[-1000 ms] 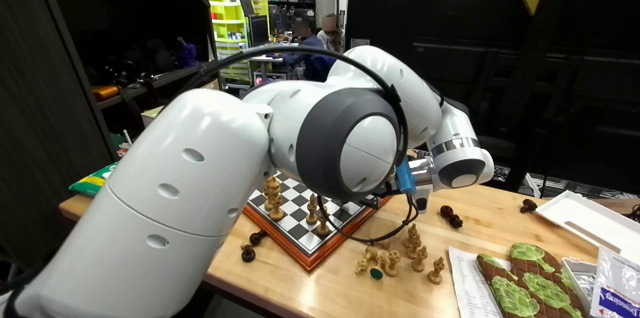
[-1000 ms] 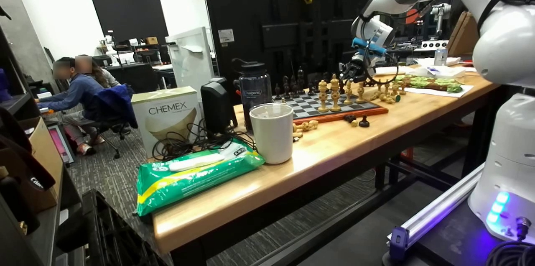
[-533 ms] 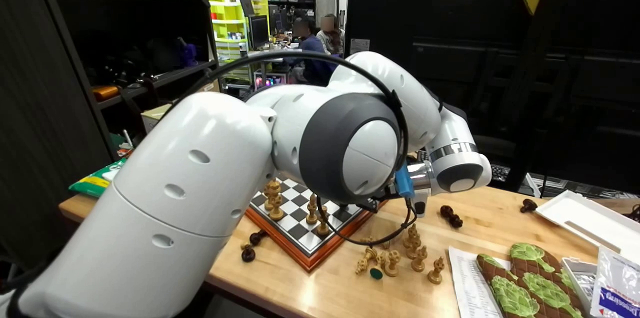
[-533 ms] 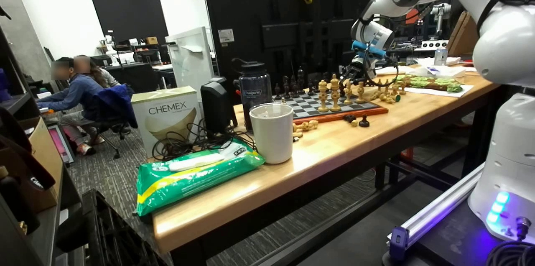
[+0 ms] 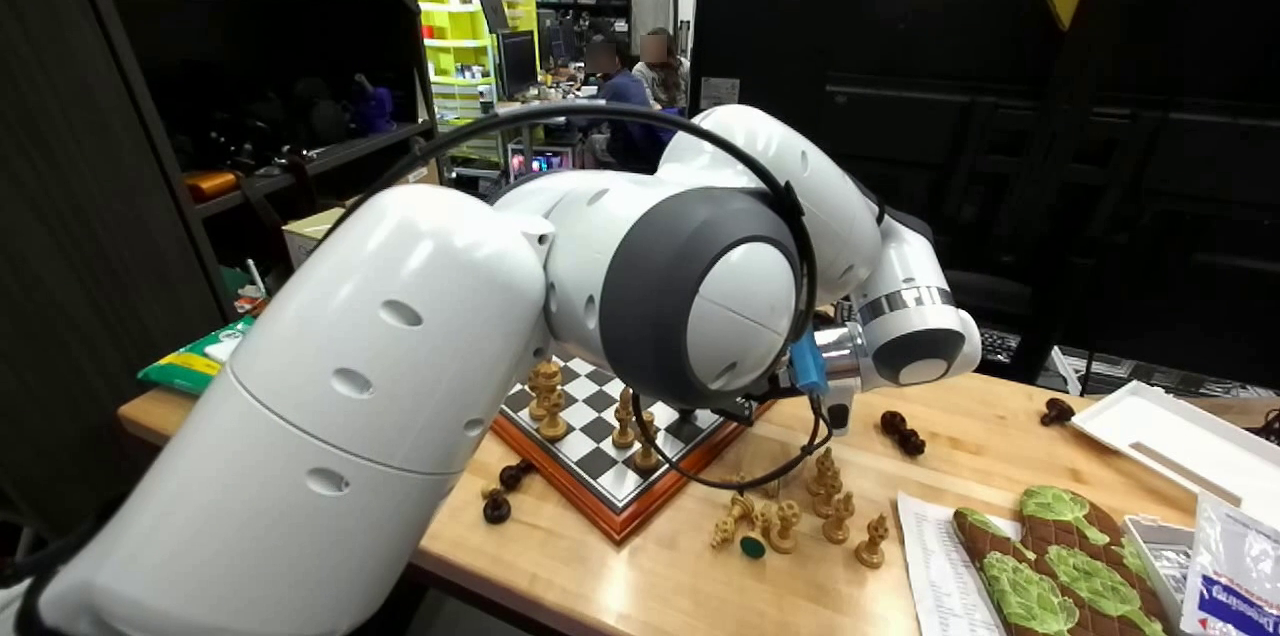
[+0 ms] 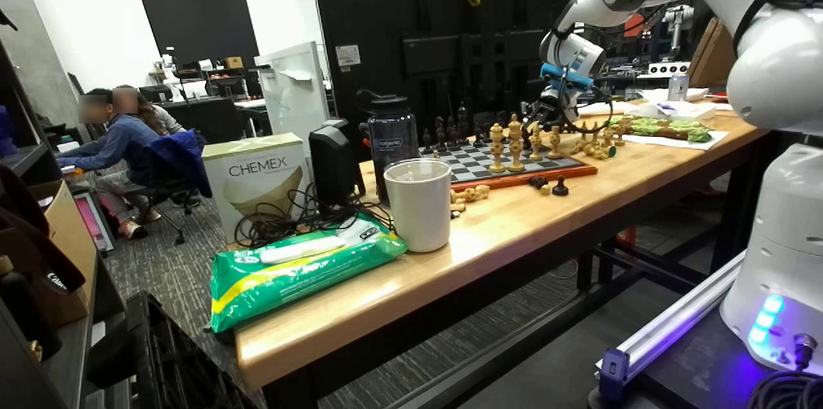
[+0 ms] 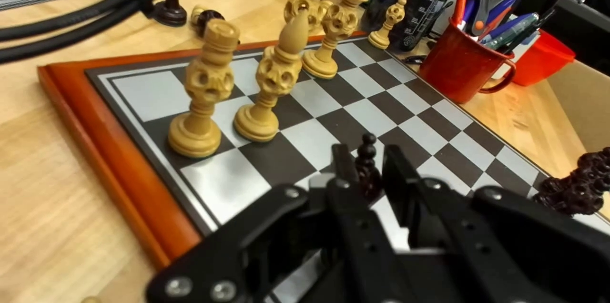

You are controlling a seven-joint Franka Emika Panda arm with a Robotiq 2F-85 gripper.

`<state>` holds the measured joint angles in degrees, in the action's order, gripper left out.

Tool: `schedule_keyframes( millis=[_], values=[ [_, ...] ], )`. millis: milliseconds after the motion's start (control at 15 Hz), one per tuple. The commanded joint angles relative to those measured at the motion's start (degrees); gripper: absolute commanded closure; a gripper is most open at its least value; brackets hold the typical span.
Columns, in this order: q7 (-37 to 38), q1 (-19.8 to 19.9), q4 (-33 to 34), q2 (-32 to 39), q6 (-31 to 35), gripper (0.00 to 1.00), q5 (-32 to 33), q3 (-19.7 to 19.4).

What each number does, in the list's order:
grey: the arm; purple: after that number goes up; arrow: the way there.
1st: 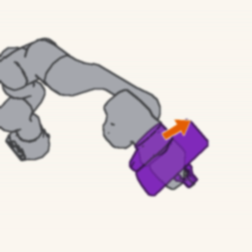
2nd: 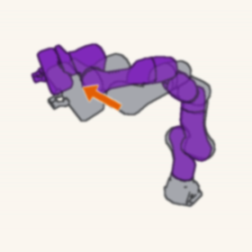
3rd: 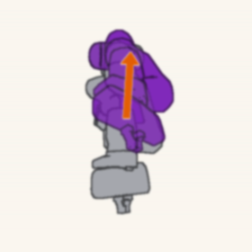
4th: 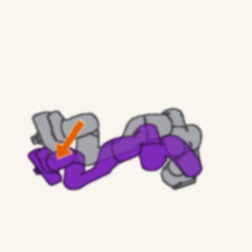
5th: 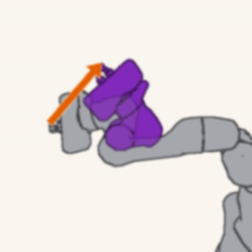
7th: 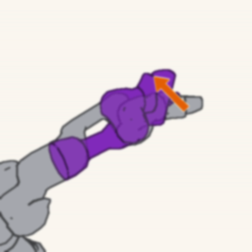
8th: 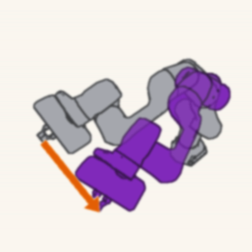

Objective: Put the dark brown chess piece on the chess board

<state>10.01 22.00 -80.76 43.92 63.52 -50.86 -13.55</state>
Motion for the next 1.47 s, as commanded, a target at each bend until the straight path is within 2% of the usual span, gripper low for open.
schedule_keyframes(
  millis=[0,467,1400],
  values=[
    [1.8,1.5,1.4,0.3,-2.1,0.95,-1.7,0.8],
    [4.2,2.6,2.4,0.8,-5.4,0.95,-5.3,0.6],
    [8.0,2.9,4.3,4.8,-8.0,0.95,-7.5,0.5]
  ],
)
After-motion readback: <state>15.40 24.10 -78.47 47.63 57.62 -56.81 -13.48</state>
